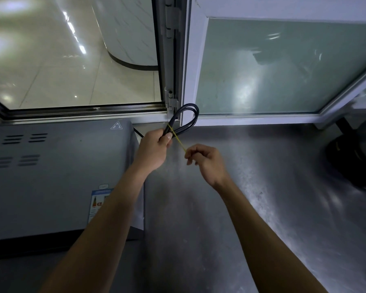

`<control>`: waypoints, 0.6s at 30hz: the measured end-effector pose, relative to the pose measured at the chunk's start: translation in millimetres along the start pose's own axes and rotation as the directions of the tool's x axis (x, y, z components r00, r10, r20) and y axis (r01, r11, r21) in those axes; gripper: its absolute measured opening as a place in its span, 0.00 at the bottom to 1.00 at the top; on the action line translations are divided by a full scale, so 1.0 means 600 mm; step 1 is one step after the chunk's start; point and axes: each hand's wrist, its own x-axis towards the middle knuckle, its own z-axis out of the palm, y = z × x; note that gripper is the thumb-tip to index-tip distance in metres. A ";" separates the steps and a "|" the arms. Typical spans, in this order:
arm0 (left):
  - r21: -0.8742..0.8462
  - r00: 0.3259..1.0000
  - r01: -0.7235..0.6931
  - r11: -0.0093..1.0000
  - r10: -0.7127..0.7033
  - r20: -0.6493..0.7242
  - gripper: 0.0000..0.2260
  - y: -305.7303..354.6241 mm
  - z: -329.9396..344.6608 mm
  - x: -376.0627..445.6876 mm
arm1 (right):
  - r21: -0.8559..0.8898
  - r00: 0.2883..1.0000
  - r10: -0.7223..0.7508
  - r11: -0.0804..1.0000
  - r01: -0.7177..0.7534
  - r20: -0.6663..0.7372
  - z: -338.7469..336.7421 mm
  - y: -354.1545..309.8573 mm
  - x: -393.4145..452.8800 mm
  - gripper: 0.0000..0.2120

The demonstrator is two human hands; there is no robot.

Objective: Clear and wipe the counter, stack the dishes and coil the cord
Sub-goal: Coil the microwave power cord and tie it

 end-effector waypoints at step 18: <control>0.232 0.988 -0.120 0.965 0.092 0.128 0.09 0.003 0.005 -0.016 | 0.342 0.982 -0.160 0.932 0.117 0.100 0.028 -0.042 -0.032 0.13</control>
